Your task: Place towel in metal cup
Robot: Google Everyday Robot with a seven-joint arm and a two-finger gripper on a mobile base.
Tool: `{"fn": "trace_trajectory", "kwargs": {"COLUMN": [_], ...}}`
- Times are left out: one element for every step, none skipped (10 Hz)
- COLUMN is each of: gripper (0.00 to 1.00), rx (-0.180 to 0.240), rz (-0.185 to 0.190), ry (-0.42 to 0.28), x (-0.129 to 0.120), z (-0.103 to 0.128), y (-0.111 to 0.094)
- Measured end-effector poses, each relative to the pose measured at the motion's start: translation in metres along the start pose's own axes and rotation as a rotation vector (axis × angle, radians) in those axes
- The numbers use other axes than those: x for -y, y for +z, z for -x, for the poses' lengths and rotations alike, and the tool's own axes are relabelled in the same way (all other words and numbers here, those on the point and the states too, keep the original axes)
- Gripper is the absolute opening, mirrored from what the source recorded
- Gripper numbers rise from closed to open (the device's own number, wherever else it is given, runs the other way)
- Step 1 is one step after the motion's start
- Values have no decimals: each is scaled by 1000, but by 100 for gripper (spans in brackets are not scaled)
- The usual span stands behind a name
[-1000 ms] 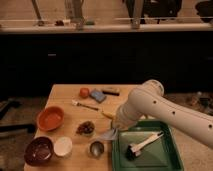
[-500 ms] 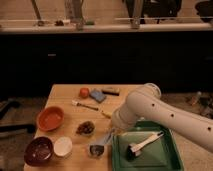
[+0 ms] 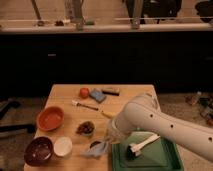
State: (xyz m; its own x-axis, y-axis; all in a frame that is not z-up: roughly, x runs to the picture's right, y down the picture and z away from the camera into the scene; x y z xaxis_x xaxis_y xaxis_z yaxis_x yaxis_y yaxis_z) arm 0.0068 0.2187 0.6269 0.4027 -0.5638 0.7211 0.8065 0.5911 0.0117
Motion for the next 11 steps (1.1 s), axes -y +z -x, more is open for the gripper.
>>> {"fn": "trace_trajectory", "kwargs": {"gripper": [0, 0, 0, 0, 0, 0, 0, 0, 0, 0, 0], "rx": [11, 38, 69, 86, 108, 123, 133, 139, 140, 142, 144], "rz": [-12, -41, -70, -85, -103, -121, -132, -140, -148, -154, -157], "ry": [5, 8, 8, 9, 12, 15, 15, 6, -1, -6, -14], "x": [-1, -6, -8, -7, -6, -4, -1, 6, 11, 16, 20], "z": [1, 1, 1, 1, 1, 0, 1, 3, 5, 7, 9], "y": [5, 14, 23, 27, 31, 34, 37, 39, 38, 38, 39]}}
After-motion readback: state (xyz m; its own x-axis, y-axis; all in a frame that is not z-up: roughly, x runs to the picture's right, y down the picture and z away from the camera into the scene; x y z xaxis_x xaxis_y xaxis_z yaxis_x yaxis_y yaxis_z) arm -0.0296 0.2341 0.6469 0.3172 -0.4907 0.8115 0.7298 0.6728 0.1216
